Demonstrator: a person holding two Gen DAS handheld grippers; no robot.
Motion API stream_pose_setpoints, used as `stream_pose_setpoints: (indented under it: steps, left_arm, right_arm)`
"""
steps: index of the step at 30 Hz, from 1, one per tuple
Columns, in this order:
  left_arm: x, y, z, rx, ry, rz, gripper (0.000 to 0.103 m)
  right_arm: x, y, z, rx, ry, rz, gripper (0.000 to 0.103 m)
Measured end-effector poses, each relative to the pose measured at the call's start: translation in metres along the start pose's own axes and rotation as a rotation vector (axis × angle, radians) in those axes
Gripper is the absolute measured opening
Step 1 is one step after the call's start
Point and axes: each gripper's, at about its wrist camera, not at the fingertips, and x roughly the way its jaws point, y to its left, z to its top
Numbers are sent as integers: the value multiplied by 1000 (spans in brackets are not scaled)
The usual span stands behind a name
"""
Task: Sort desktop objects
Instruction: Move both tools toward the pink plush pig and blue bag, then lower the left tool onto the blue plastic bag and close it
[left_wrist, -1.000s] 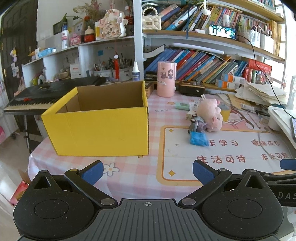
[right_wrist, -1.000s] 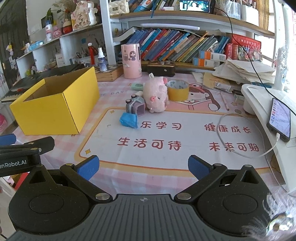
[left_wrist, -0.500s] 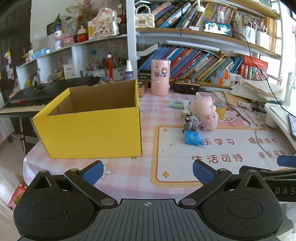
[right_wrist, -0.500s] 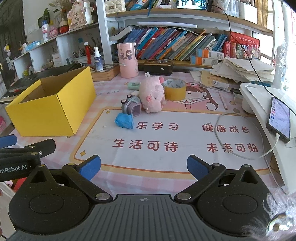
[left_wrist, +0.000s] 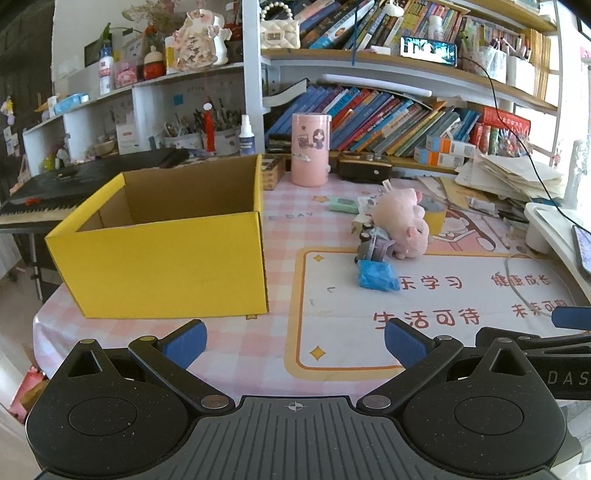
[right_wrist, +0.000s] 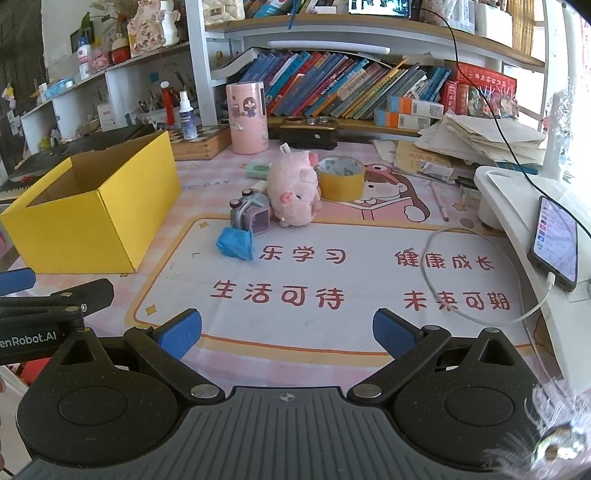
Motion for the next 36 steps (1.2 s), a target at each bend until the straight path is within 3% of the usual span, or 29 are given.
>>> stream_pose_setpoints:
  steps: [14, 36]
  left_arm:
    - [16, -25, 8, 19, 7, -35, 103]
    - [64, -74, 33, -10, 44, -53, 95]
  right_arm:
    - [14, -23, 11, -1, 13, -20, 93]
    - [53, -82, 49, -2, 6, -1, 92]
